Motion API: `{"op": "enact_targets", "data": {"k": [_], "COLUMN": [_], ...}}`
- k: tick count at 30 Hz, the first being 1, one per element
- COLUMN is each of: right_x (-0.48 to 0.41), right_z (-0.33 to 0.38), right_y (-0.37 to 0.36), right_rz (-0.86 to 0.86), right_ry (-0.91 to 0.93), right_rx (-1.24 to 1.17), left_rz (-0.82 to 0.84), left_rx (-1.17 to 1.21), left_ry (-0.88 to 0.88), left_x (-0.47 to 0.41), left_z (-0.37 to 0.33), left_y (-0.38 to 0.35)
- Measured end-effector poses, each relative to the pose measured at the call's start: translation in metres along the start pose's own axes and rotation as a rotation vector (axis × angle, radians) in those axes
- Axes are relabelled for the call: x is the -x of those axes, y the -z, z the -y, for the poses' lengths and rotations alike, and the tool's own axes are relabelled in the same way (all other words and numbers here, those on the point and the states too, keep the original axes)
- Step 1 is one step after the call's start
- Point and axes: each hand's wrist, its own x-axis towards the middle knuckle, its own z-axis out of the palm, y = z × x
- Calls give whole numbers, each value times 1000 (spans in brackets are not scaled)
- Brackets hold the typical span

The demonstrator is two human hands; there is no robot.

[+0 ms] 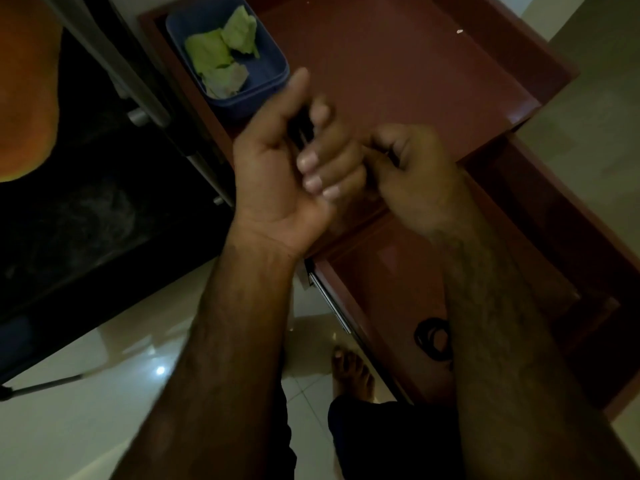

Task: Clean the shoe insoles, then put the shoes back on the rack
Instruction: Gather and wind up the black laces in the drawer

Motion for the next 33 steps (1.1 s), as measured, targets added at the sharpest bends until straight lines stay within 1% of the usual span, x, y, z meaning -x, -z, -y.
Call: {"op": "enact_targets", "data": {"k": [1, 3, 6, 9, 11, 14, 16, 17, 19, 20, 21, 24, 27, 29, 30, 31, 33], "right_x": [1, 3, 5, 4, 5, 8, 8, 6, 4, 3, 3, 3, 1, 2, 1, 1, 0], "right_z": [1, 0, -2, 0, 5, 12, 14, 13, 10, 7, 5, 3, 5, 6, 4, 3, 2], "right_y": [-2, -3, -1, 1, 4, 8, 10, 11, 11, 10, 9, 9, 12, 11, 8, 6, 2], "right_rz": [58, 138, 185, 190, 194, 157, 68, 18, -31, -44, -62, -148, -155, -80, -31, 7, 58], "right_ry": [-18, -48, -95, -119, -103, -59, -19, -7, 12, 22, 30, 60, 80, 38, 3, -38, -101], "right_rx": [-2, 1, 41, 28, 2, -51, -23, 15, 125, 164, 181, 142, 72, 12, -33, -52, -27], "left_rz": [-87, -317, -595, -728, -708, -664, -667, -686, -724, -706, -658, -453, -80, 157, 216, 240, 191], "left_rx": [39, -38, -408, -808, -1057, -1432, -1646, -1739, -1852, -1822, -1706, -1137, -722, -382, -216, -88, 18], "left_ry": [-128, -324, -457, -590, -659, -611, -545, -486, -277, -145, -15, 324, 533, 591, 576, 520, 299], "left_x": [-2, -6, -11, -17, -17, -12, -9, -8, -7, -7, -6, -3, 3, 5, 5, 3, -3], "left_z": [2, 7, 17, 24, 27, 32, 32, 30, 26, 23, 20, 3, -5, -1, 2, 5, 7], "left_y": [0, 3, 7, 6, 8, 14, 14, 11, 4, 2, -1, -6, 2, 5, 5, 6, 9]}}
